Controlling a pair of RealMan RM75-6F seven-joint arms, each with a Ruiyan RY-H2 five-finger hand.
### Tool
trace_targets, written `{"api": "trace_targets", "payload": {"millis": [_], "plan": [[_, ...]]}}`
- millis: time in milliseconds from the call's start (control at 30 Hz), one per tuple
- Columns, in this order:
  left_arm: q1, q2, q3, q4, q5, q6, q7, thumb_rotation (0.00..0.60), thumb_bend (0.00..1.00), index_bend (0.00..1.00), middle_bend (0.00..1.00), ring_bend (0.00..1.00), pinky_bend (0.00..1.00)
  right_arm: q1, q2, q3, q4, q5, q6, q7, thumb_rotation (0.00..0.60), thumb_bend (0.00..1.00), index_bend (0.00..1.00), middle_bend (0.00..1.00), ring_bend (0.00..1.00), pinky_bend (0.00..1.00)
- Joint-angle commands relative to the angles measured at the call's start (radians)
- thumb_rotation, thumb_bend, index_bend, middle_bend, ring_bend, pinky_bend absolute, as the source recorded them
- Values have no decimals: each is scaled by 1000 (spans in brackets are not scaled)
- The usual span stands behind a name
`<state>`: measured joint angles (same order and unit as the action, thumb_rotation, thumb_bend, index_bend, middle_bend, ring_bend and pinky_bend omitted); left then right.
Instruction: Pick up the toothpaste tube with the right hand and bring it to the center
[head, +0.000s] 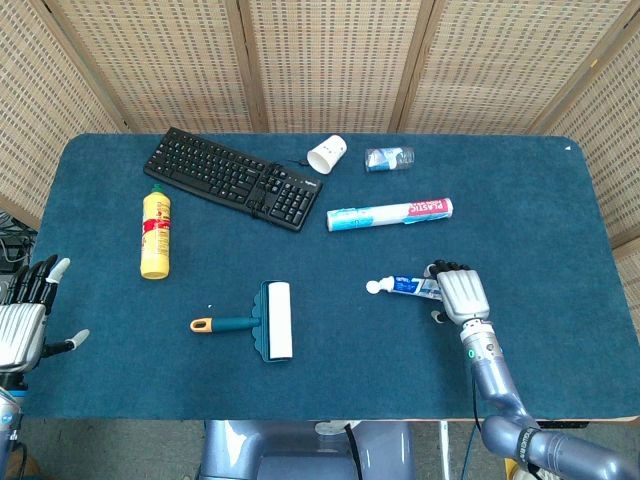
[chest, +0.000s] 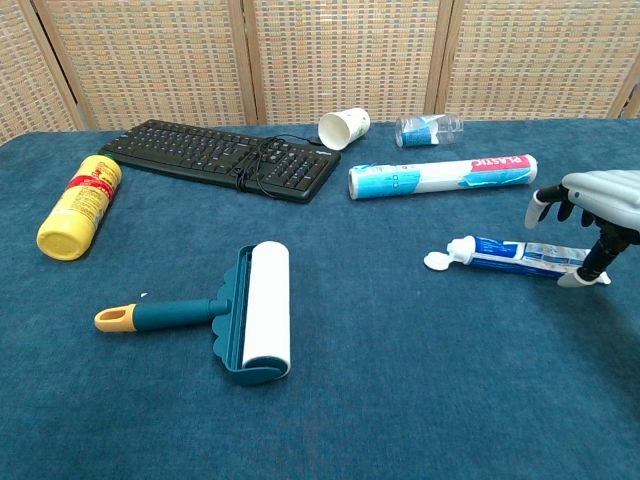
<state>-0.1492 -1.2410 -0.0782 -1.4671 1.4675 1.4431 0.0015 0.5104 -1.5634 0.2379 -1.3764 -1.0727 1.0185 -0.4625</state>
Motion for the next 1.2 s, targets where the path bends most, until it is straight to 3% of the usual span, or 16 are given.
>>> {"api": "trace_targets", "payload": {"millis": [33, 467, 1033, 1200], "plan": [[-2, -2, 1, 1, -2, -3, 3, 600, 0, 0, 0, 0, 0, 18, -16, 8, 26, 29, -18, -7, 600, 313, 377, 371, 330, 403], [-6, -6, 0, -3, -11, -9, 15, 600, 0, 0, 0, 0, 0, 74, -73, 11, 78, 123, -54, -50, 600, 399, 415, 406, 356, 405], [-6, -6, 1, -9, -11, -5, 19, 600, 0, 0, 0, 0, 0, 92, -101, -26, 128, 122, -46, -51, 600, 440, 492, 476, 412, 455], [-7, -7, 3, -10, -10, -5, 25, 600, 0, 0, 0, 0, 0, 94, -98, -35, 153, 123, -53, -46, 600, 453, 538, 542, 471, 537]]}}
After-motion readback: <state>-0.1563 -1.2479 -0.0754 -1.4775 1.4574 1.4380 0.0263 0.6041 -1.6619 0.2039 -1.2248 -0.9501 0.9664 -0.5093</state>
